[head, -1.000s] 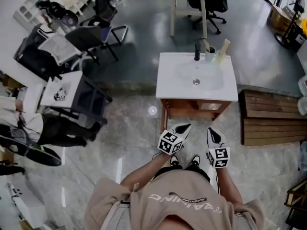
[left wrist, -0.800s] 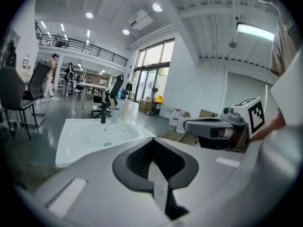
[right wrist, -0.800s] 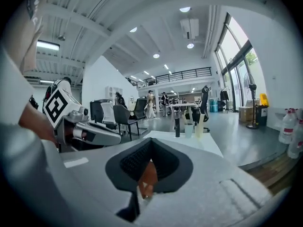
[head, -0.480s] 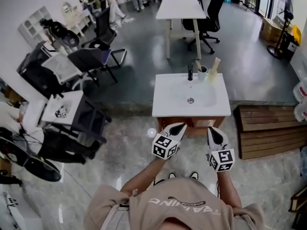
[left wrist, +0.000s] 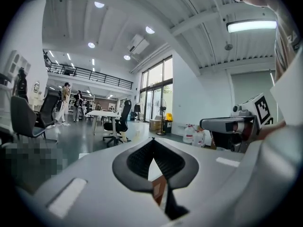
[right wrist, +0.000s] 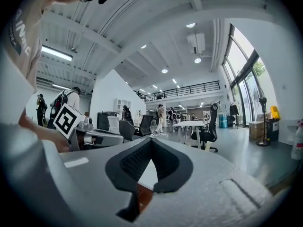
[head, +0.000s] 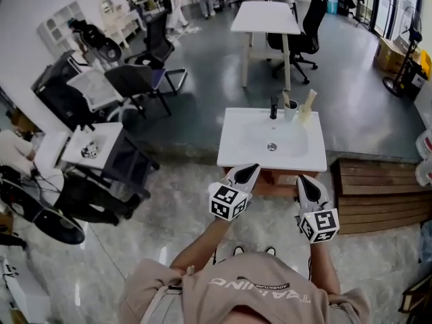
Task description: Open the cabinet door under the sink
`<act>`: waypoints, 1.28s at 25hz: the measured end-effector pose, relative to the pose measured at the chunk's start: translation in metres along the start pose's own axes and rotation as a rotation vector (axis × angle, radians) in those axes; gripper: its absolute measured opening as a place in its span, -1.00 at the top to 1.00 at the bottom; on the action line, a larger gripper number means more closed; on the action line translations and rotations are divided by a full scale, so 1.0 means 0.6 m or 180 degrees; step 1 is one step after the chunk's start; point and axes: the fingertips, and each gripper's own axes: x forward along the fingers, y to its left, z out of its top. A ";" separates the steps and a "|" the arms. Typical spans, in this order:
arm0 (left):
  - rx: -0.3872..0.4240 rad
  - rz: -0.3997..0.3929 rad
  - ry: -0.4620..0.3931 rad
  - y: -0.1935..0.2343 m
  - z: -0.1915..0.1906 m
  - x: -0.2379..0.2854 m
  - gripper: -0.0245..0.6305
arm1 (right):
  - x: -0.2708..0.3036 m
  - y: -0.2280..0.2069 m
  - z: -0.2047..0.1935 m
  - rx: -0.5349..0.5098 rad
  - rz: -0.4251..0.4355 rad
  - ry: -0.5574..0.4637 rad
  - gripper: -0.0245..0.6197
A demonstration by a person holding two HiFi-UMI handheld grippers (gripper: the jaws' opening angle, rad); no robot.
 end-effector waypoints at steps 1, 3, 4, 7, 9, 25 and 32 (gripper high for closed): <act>0.0021 0.0014 -0.0010 0.001 0.005 -0.003 0.88 | 0.002 0.001 0.004 -0.0045 0.0010 -0.0002 0.92; 0.0050 0.0029 0.0001 0.000 0.009 -0.010 0.88 | 0.004 0.006 0.009 -0.0113 0.0021 0.0015 0.92; 0.0057 0.0033 0.0012 -0.001 0.008 -0.013 0.88 | 0.003 0.008 0.010 -0.0137 0.0028 0.0030 0.92; 0.0069 0.0059 0.0032 -0.003 0.001 -0.021 0.88 | -0.001 0.015 0.005 -0.0241 0.0043 0.0087 0.92; 0.0052 0.0076 0.0045 -0.003 -0.006 -0.026 0.88 | -0.004 0.019 -0.001 -0.0330 0.0027 0.0115 0.92; 0.0075 0.0088 0.0110 -0.006 -0.024 -0.044 0.88 | -0.006 0.034 -0.022 -0.0291 0.0004 0.0164 0.92; 0.0043 0.0096 0.0110 -0.003 -0.033 -0.048 0.88 | -0.009 0.041 -0.032 -0.0270 0.0029 0.0191 0.92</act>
